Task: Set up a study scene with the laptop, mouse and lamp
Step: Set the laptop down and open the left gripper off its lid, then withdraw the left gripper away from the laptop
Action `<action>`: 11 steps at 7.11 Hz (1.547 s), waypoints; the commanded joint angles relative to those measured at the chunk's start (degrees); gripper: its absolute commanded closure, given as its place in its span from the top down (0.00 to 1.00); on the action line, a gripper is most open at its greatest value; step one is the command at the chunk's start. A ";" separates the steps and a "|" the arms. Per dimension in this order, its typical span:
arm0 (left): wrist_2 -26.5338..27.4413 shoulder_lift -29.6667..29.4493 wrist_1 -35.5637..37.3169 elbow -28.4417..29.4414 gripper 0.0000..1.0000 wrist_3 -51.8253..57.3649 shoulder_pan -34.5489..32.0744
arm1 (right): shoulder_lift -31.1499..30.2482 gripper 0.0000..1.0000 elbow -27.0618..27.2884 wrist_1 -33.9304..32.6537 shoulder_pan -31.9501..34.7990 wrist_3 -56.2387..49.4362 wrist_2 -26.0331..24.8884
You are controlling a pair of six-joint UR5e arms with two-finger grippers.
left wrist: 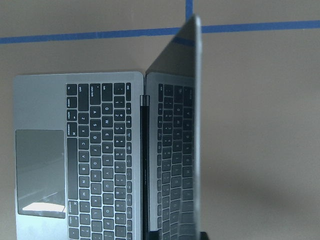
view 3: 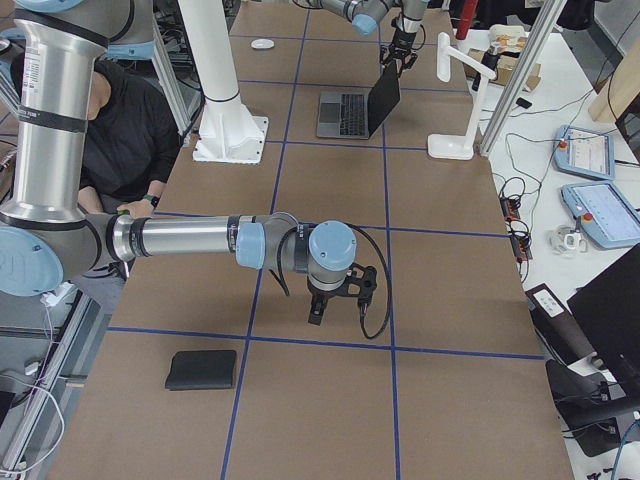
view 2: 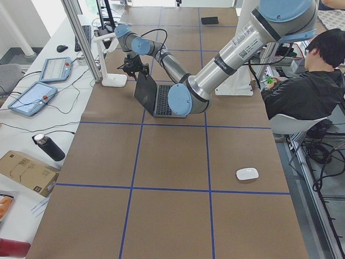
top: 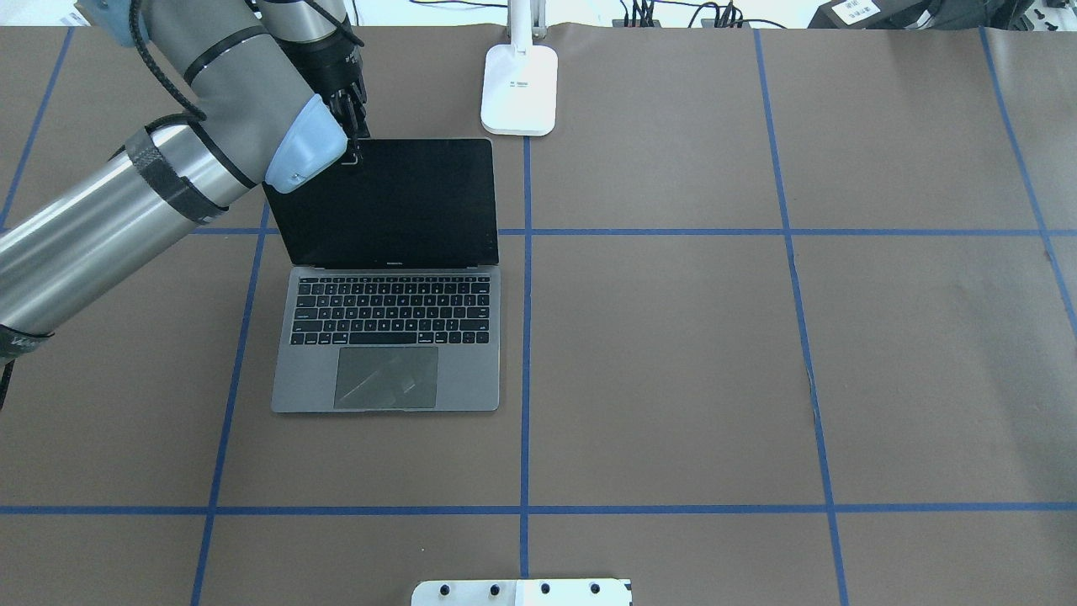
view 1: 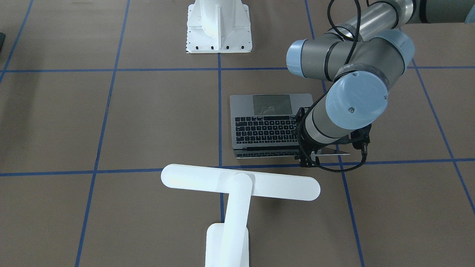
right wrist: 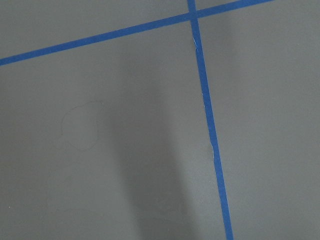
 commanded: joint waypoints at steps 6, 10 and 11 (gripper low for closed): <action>3.18 5.79 0.27 -10.42 0.99 1.91 -3.10 | 0.09 0.99 -0.10 0.18 -0.03 -0.18 0.66; 3.35 17.30 3.70 -25.11 0.99 22.52 -9.42 | 0.00 0.99 1.48 0.19 0.06 -0.10 2.41; 3.44 17.93 3.70 -25.66 0.99 28.49 -10.75 | -0.44 0.99 2.18 0.19 0.06 -0.36 2.68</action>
